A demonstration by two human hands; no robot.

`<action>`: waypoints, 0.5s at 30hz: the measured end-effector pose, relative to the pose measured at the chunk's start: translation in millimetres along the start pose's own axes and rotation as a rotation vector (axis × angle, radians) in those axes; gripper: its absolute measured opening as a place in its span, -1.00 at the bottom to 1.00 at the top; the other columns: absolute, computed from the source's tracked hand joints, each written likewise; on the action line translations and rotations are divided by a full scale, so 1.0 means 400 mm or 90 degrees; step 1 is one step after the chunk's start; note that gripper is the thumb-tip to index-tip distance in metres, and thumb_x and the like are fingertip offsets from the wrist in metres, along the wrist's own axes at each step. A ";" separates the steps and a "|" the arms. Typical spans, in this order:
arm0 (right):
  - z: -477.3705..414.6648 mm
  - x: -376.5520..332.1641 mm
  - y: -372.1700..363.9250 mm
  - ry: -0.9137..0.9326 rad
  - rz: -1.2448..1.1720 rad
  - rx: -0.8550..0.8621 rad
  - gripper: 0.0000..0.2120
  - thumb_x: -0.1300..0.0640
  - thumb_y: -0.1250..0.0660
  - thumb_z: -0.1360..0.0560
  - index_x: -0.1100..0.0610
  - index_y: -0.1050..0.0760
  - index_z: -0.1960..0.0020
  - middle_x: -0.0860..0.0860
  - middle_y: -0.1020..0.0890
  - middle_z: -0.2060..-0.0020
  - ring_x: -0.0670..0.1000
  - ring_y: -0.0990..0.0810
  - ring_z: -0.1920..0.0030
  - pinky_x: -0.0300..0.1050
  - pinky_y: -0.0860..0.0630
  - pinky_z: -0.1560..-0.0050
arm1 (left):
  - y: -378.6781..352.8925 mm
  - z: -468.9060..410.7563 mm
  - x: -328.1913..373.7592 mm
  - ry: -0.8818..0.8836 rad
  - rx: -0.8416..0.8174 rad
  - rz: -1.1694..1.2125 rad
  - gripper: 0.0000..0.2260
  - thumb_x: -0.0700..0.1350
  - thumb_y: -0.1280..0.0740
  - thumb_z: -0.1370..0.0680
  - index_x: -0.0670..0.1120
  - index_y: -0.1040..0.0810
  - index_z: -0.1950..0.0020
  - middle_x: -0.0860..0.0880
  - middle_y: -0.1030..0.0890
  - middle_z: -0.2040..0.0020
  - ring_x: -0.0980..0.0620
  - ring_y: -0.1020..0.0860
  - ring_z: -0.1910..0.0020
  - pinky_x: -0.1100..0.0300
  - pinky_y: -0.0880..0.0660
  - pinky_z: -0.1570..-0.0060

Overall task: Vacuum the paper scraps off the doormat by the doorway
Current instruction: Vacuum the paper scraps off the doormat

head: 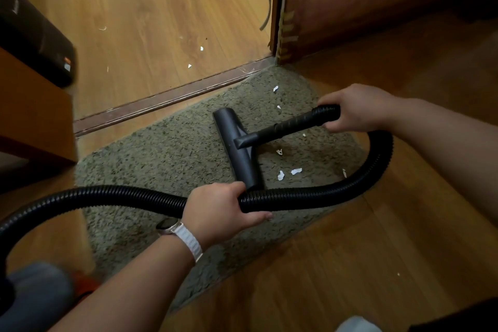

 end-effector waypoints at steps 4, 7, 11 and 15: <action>0.017 0.003 0.014 0.003 0.013 0.005 -0.77 -0.03 -0.41 -0.51 -0.17 -0.53 -0.16 -0.08 -0.59 0.30 -0.05 -0.57 0.30 -0.10 -0.45 0.36 | -0.009 0.002 0.002 -0.006 0.015 -0.001 -0.35 0.61 -0.04 -0.30 0.05 -0.46 0.19 0.11 -0.51 0.36 0.13 -0.55 0.32 0.15 -0.55 0.27; 0.044 0.020 0.038 -0.008 0.023 0.012 -0.79 -0.04 -0.41 -0.51 -0.19 -0.52 -0.14 -0.08 -0.59 0.30 -0.04 -0.57 0.31 -0.05 -0.48 0.34 | -0.009 0.003 0.012 -0.008 0.029 0.007 -0.38 0.60 -0.06 -0.32 0.05 -0.44 0.19 0.11 -0.51 0.35 0.12 -0.56 0.30 0.16 -0.54 0.28; 0.092 0.068 0.080 -0.062 0.018 0.018 -0.80 -0.04 -0.42 -0.53 -0.20 -0.51 -0.13 -0.06 -0.59 0.29 -0.03 -0.55 0.33 -0.12 -0.39 0.39 | 0.007 -0.012 0.038 -0.036 0.097 0.036 -0.44 0.60 -0.05 -0.32 0.10 -0.32 0.29 0.13 -0.39 0.47 0.11 -0.46 0.45 0.23 -0.32 0.48; 0.127 0.108 0.083 -0.107 0.014 0.003 -0.78 -0.02 -0.42 -0.53 -0.17 -0.53 -0.15 -0.04 -0.59 0.32 -0.02 -0.55 0.35 -0.10 -0.42 0.39 | 0.003 -0.024 0.071 -0.058 0.125 0.044 -0.42 0.59 -0.05 -0.31 0.07 -0.33 0.31 0.13 -0.35 0.50 0.08 -0.47 0.48 0.24 -0.26 0.50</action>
Point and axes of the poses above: each hand's wrist, its own z-axis away from the middle knuckle, its own y-axis out of the back of the hand, x = y × z, the point moved 7 cm from there along -z, towards the middle knuckle
